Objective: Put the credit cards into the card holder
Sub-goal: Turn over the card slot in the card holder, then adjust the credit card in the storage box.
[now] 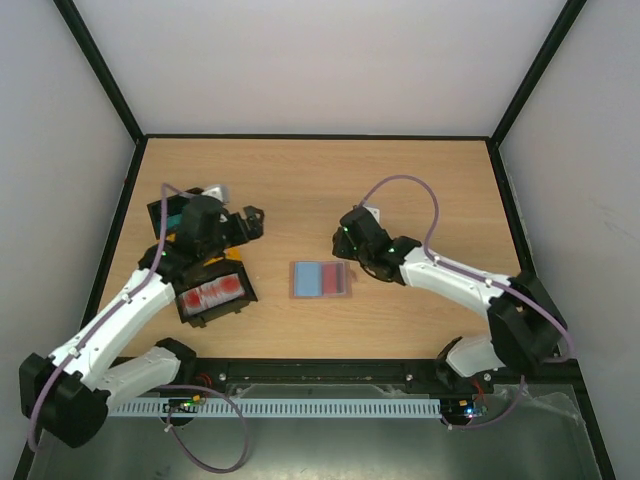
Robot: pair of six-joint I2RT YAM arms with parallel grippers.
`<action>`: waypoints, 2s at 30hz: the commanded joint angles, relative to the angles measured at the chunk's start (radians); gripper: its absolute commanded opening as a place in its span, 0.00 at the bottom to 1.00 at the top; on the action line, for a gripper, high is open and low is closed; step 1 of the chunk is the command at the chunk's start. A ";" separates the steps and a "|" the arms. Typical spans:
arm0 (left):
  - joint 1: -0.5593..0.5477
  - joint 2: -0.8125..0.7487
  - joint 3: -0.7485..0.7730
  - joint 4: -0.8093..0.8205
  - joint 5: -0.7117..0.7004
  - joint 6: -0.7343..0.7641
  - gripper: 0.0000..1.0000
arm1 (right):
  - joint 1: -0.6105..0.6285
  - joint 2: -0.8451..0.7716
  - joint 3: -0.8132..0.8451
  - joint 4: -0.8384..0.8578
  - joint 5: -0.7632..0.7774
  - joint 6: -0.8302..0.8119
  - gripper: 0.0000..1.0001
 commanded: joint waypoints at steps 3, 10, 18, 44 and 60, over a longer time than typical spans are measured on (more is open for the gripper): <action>0.254 -0.044 -0.041 -0.192 0.088 0.058 1.00 | -0.026 0.157 0.114 0.014 -0.040 -0.069 0.55; 0.501 0.054 -0.098 -0.294 0.168 0.067 0.85 | -0.060 0.298 0.185 -0.010 -0.048 -0.121 0.54; 0.552 0.285 0.019 -0.360 0.099 0.028 0.69 | -0.100 0.406 0.256 -0.074 0.004 -0.224 0.52; 0.559 0.556 0.061 -0.143 0.205 0.084 0.49 | -0.109 0.629 0.533 -0.219 0.096 -0.314 0.44; 0.571 0.579 0.080 -0.096 0.264 0.084 0.33 | -0.109 0.673 0.574 -0.237 0.070 -0.303 0.41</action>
